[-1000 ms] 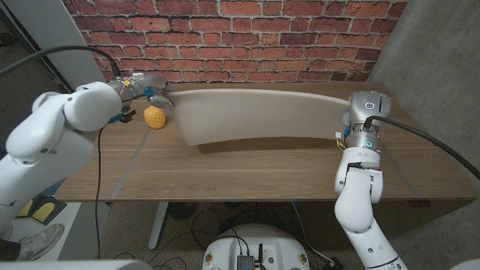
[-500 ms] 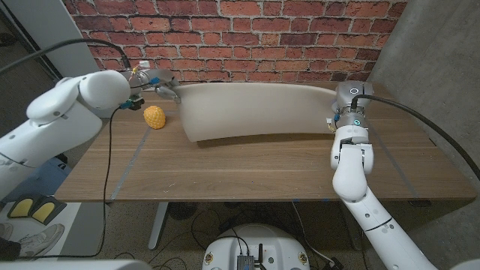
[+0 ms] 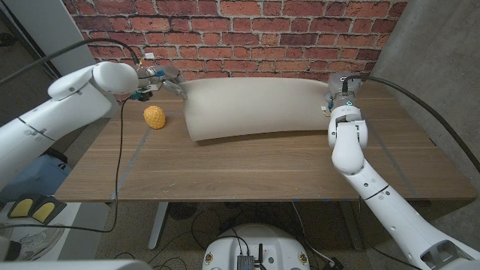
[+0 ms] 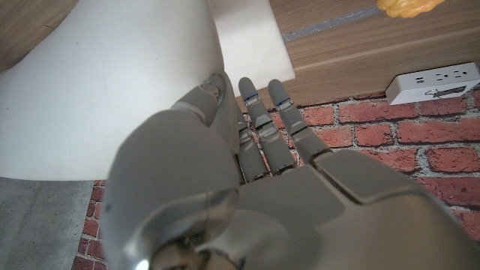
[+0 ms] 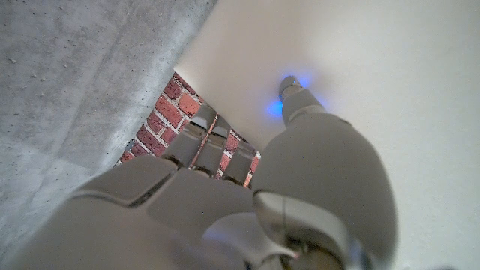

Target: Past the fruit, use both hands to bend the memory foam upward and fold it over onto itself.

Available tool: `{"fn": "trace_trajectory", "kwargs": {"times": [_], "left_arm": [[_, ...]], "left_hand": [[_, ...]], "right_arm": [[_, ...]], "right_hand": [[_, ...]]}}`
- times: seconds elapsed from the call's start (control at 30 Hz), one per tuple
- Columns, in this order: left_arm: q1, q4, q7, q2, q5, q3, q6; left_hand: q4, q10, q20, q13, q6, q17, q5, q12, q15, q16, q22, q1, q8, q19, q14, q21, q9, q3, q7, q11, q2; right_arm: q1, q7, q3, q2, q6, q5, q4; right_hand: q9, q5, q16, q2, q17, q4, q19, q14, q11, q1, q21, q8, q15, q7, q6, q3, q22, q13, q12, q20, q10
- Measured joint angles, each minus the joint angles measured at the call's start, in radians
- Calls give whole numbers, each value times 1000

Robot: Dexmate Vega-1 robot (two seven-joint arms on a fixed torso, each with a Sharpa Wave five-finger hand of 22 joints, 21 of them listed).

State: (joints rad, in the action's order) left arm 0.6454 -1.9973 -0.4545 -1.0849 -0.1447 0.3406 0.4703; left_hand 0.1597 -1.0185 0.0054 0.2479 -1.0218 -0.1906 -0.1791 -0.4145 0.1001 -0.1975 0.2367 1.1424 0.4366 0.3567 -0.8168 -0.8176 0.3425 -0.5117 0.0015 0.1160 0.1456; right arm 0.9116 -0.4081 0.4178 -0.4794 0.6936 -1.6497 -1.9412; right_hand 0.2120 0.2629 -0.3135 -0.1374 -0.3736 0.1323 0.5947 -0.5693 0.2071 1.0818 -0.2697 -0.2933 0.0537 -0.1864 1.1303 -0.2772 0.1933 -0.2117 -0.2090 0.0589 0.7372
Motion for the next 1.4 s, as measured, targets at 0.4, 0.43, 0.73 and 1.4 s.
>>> {"fn": "trace_trajectory", "kwargs": {"times": [0.4,0.43,0.73,1.4], "left_arm": [[-147,107,31,60,11,144,4],[-153,111,35,64,9,150,7],[-204,142,70,100,-14,213,52],[-266,184,108,154,-48,309,148]], "left_hand": [[0,0,2,0,3,-1,0,0,-2,0,0,0,0,-2,-2,-9,0,0,3,0,0],[0,0,4,0,5,-2,1,0,-2,0,0,0,-1,-4,-2,-11,0,0,5,0,0],[0,0,5,0,7,-1,2,0,-2,0,-5,0,-1,-5,-2,-15,-5,0,7,0,0],[-2,0,0,0,12,0,3,0,-2,0,-9,0,-13,-11,-2,-33,4,-2,12,0,0]], "right_arm": [[-115,139,78,-67,27,160,116],[-123,154,85,-71,30,170,126],[-208,301,156,-100,44,290,224],[-418,517,334,-109,12,522,470]], "right_hand": [[0,4,0,-7,-5,4,0,0,0,7,0,0,0,0,0,4,-3,0,0,0,0],[0,4,0,-7,-5,4,4,0,0,7,0,0,0,0,0,4,-3,0,0,-4,0],[-3,12,11,-9,3,4,13,-8,-4,9,-4,1,0,4,4,4,-3,0,0,-5,12],[-8,27,26,-9,17,4,31,-33,-5,9,-4,1,3,10,9,4,-7,0,0,-2,24]]}}
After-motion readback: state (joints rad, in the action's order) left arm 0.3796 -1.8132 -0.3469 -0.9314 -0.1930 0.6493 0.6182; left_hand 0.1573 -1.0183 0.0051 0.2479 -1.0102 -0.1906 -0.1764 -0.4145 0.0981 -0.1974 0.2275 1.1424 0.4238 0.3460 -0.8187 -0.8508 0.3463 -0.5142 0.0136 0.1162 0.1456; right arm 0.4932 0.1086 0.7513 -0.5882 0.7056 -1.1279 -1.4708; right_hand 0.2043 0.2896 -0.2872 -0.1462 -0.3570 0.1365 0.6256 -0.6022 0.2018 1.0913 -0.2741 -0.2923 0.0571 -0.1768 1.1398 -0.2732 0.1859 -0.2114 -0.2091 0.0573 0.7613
